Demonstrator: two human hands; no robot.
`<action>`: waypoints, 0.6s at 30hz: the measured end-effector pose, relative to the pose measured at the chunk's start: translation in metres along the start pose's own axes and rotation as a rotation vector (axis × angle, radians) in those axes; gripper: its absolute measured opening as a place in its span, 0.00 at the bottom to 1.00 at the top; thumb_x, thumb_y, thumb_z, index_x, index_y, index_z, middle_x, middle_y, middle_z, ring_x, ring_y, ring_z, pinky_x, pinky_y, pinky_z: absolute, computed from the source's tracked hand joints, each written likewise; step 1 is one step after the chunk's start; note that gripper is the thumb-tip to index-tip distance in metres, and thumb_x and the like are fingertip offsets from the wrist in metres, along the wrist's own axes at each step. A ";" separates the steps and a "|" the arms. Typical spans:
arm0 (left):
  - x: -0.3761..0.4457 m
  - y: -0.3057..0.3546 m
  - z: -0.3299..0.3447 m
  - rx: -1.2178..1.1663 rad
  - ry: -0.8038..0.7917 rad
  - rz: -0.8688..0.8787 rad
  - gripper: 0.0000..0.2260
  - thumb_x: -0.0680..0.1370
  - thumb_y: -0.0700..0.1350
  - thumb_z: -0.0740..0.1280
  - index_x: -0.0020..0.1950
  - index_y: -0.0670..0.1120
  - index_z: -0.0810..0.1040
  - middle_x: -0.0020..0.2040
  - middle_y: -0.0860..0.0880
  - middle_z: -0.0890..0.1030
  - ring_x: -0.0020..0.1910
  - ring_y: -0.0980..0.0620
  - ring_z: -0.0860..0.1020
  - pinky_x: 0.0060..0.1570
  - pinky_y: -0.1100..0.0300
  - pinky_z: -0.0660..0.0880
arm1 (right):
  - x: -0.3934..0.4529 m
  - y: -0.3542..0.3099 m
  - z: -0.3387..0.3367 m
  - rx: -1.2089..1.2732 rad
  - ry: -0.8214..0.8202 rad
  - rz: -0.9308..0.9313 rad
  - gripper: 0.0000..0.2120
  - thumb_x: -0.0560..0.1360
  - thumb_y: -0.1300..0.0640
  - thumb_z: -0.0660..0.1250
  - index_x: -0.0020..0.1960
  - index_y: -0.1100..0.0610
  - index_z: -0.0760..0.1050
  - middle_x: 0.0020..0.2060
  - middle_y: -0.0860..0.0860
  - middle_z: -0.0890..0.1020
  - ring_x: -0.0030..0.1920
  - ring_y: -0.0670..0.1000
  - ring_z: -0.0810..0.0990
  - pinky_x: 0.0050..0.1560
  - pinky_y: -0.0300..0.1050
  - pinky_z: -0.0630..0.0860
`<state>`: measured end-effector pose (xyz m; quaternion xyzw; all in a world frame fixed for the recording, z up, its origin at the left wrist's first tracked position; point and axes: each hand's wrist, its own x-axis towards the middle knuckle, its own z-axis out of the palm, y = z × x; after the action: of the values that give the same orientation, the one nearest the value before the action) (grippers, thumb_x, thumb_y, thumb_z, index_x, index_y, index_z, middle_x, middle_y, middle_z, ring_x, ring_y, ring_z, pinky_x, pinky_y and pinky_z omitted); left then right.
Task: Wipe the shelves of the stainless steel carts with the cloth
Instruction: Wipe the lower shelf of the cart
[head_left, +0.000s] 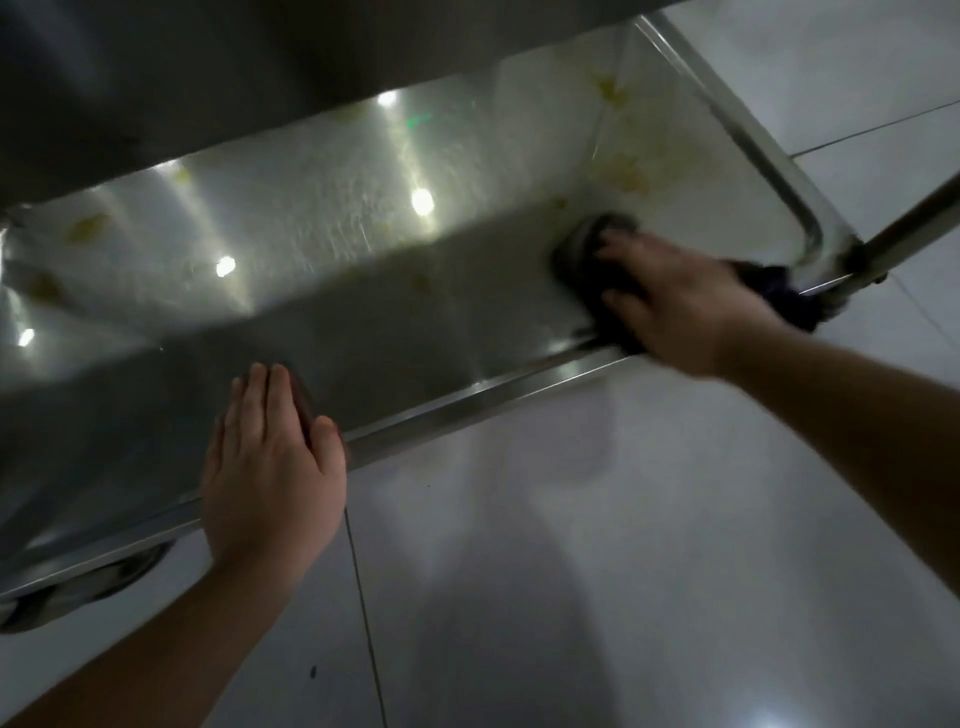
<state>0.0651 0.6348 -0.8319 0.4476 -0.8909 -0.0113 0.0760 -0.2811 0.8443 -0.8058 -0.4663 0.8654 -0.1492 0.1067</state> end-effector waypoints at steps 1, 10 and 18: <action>0.000 0.000 -0.001 0.002 -0.006 0.001 0.31 0.83 0.54 0.52 0.83 0.39 0.63 0.83 0.39 0.64 0.82 0.39 0.61 0.80 0.41 0.59 | 0.012 0.019 -0.010 0.003 0.056 0.127 0.28 0.82 0.42 0.58 0.79 0.52 0.66 0.78 0.57 0.69 0.77 0.62 0.68 0.77 0.58 0.64; 0.001 0.011 -0.009 0.020 -0.074 -0.052 0.32 0.82 0.52 0.51 0.85 0.42 0.60 0.85 0.43 0.59 0.85 0.44 0.56 0.83 0.46 0.53 | 0.097 0.010 -0.013 0.077 0.191 0.469 0.31 0.84 0.42 0.53 0.83 0.54 0.58 0.83 0.56 0.59 0.83 0.58 0.53 0.82 0.60 0.50; 0.001 0.011 -0.010 -0.005 -0.068 -0.048 0.32 0.81 0.52 0.52 0.84 0.41 0.63 0.84 0.41 0.63 0.83 0.41 0.59 0.81 0.43 0.58 | 0.089 -0.137 0.041 0.082 -0.123 -0.232 0.27 0.84 0.40 0.56 0.82 0.44 0.62 0.83 0.43 0.59 0.83 0.49 0.53 0.81 0.51 0.47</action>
<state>0.0577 0.6410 -0.8213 0.4681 -0.8819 -0.0306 0.0467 -0.2103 0.6921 -0.7992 -0.5666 0.7908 -0.1667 0.1606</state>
